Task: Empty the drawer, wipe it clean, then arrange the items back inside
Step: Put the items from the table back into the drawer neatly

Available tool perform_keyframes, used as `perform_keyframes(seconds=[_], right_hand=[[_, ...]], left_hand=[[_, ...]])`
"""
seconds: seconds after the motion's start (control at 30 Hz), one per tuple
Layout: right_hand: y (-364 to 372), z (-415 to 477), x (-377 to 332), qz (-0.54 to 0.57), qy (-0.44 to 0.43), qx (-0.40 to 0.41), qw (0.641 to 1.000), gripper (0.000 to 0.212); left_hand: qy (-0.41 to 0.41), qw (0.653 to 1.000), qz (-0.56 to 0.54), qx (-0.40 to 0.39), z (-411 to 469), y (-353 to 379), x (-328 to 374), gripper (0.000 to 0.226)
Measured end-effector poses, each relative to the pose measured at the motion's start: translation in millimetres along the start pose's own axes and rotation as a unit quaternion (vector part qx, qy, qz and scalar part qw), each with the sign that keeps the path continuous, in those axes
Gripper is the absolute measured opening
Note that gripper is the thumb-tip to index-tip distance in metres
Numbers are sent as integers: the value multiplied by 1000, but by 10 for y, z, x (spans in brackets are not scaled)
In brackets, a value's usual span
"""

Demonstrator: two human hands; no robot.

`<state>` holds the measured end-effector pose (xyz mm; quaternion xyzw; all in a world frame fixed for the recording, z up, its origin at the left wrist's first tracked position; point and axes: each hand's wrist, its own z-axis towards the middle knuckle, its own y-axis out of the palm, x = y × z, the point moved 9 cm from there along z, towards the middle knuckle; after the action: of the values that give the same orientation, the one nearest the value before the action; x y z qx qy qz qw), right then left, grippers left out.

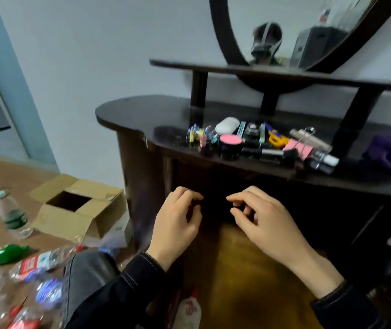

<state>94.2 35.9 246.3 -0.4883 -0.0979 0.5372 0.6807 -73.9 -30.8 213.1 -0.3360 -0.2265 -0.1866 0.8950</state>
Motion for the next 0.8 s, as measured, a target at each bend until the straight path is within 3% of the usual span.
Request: perform_keyframes(seconds=[0.17, 0.37, 0.47, 0.63, 0.8], right_hand=[[-796, 584, -103, -1, -8, 120, 993, 12], [-963, 937, 332, -190, 25, 151, 970, 9], [-1036, 1011, 428, -203, 10, 176, 963, 9], [-1146, 1029, 619, -148, 77, 198, 966, 6], [-1262, 972, 651, -116, 102, 239, 959, 7]], left_hand=[[76, 994, -31, 66, 562, -396, 549, 24], [64, 994, -13, 91, 1406, -459, 761, 18], [39, 996, 71, 39, 1906, -271, 730, 16], [-57, 961, 222, -156, 2450, 368, 461, 28], [-103, 940, 234, -224, 2605, 718, 229, 36]])
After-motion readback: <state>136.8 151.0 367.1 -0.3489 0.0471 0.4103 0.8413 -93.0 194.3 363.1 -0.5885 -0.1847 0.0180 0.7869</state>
